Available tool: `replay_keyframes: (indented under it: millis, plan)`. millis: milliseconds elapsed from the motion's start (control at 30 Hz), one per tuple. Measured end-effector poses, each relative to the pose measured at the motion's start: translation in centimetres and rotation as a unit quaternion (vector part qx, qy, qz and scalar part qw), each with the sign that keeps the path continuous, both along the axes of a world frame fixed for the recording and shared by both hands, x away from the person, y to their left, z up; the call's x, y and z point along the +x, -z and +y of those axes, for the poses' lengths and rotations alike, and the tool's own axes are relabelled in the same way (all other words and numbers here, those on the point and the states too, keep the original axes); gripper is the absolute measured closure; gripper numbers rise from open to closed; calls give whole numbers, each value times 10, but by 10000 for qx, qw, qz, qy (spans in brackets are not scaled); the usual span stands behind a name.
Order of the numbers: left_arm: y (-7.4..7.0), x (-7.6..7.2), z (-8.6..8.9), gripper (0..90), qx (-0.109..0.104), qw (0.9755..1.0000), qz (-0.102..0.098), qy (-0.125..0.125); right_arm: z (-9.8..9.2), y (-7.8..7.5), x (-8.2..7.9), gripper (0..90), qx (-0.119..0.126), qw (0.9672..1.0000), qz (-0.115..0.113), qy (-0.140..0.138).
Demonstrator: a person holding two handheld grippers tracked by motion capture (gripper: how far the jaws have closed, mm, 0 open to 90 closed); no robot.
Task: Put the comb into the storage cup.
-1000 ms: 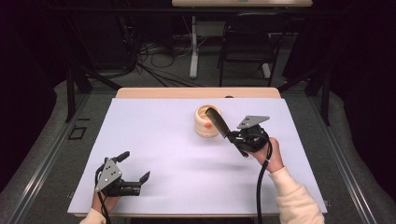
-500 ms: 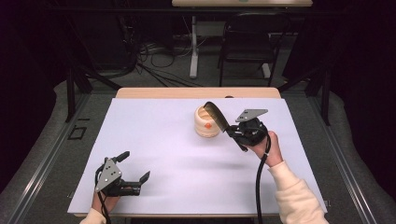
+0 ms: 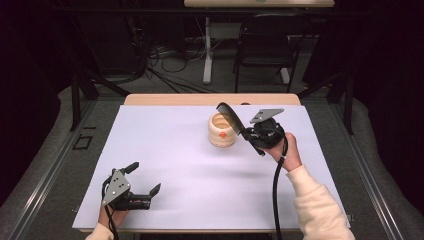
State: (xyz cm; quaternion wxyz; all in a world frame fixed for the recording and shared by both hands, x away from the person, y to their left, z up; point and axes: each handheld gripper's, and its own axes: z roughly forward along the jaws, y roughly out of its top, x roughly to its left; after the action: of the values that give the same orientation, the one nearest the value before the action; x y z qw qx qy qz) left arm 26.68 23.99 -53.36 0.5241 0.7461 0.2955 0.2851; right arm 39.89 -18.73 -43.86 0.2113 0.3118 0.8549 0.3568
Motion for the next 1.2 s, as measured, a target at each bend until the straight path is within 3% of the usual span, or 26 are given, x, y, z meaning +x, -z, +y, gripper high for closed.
replay_keyframes:
  millis: [333,1200]
  plan:
    - [0,0,0,11,-10,10000,5,7,7,-8,10,721,75,10000,-48,28]
    - [0,0,0,13,-22,10000,8,8,24,-20,32,721,-103,9999,-70,47]
